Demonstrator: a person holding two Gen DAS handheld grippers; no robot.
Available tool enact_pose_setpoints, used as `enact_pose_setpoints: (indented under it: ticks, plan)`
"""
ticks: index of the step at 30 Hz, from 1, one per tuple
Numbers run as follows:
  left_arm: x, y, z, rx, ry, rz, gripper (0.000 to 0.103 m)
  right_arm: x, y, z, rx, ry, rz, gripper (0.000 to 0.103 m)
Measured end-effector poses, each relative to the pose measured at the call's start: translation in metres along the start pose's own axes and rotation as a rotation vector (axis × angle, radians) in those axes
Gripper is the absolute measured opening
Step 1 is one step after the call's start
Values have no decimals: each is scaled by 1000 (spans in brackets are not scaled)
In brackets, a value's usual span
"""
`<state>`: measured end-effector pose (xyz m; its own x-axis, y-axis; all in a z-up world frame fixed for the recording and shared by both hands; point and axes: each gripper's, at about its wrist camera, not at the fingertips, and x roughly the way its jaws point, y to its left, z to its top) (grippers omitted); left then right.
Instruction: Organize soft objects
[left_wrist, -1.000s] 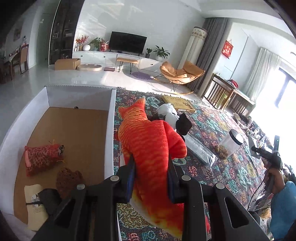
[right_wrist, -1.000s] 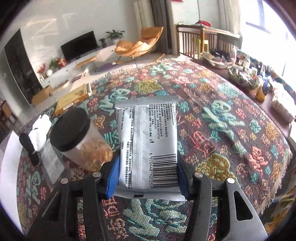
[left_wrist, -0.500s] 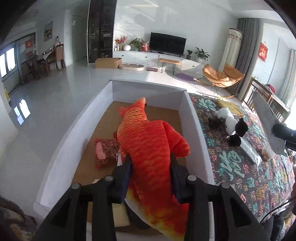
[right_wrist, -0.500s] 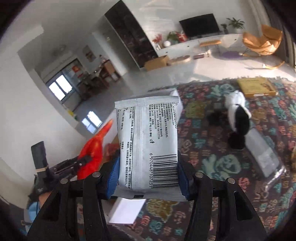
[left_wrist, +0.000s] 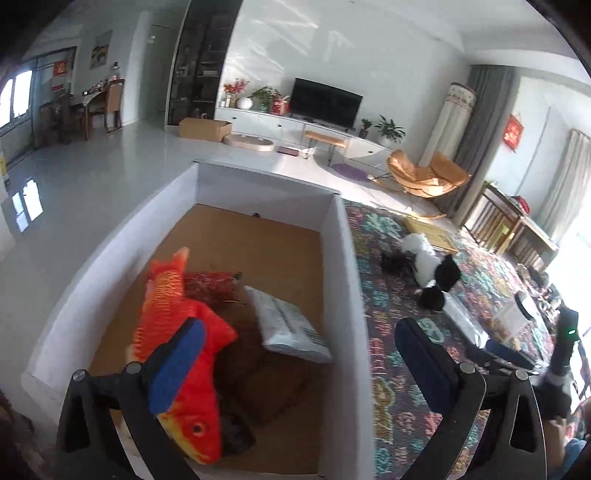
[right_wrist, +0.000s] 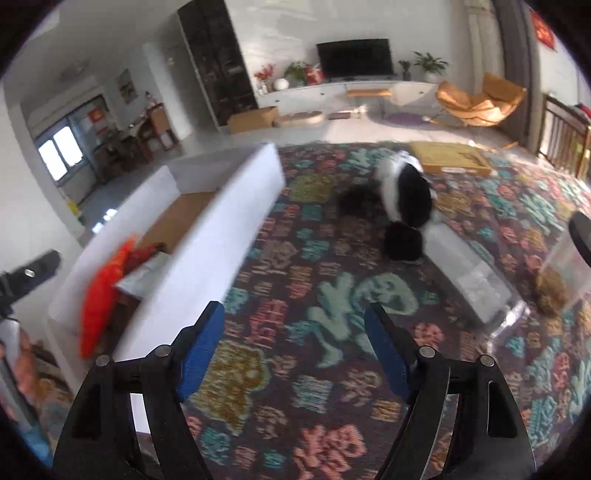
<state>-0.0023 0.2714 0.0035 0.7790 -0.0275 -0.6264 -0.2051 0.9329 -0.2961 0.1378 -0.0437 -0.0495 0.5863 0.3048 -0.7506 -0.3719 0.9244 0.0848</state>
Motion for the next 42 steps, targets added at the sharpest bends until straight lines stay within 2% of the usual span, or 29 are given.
enact_pose_setpoints:
  ticks: [4, 6, 9, 12, 16, 19, 23, 28, 31, 42]
  plan:
    - [20, -85, -23, 124, 71, -201, 102, 11, -80, -53, 141, 36, -209, 80]
    - [40, -128, -41, 211, 125, -250, 102, 3, -104, -70, 182, 18, -276, 81]
    - [79, -173, -69, 296, 197, -248, 102, -6, -125, -86, 212, -16, -320, 80]
    - [122, -194, -84, 322, 222, -193, 102, -11, -133, -90, 243, -34, -302, 80]
    - [171, -194, -89, 326, 231, -88, 102, -7, -133, -90, 229, -26, -313, 80]
    - [192, -188, -89, 303, 237, -51, 102, -4, -125, -92, 197, -13, -340, 83]
    - [209, -177, -95, 295, 267, -25, 102, -5, -126, -95, 202, -18, -330, 84]
    - [211, -179, -99, 319, 257, -8, 103, -5, -125, -96, 197, -17, -336, 85]
    - [215, -185, -102, 354, 263, 30, 103, -4, -124, -96, 196, -16, -338, 85]
    - [216, -184, -101, 353, 263, 29, 103, -3, -123, -94, 198, -16, -338, 87]
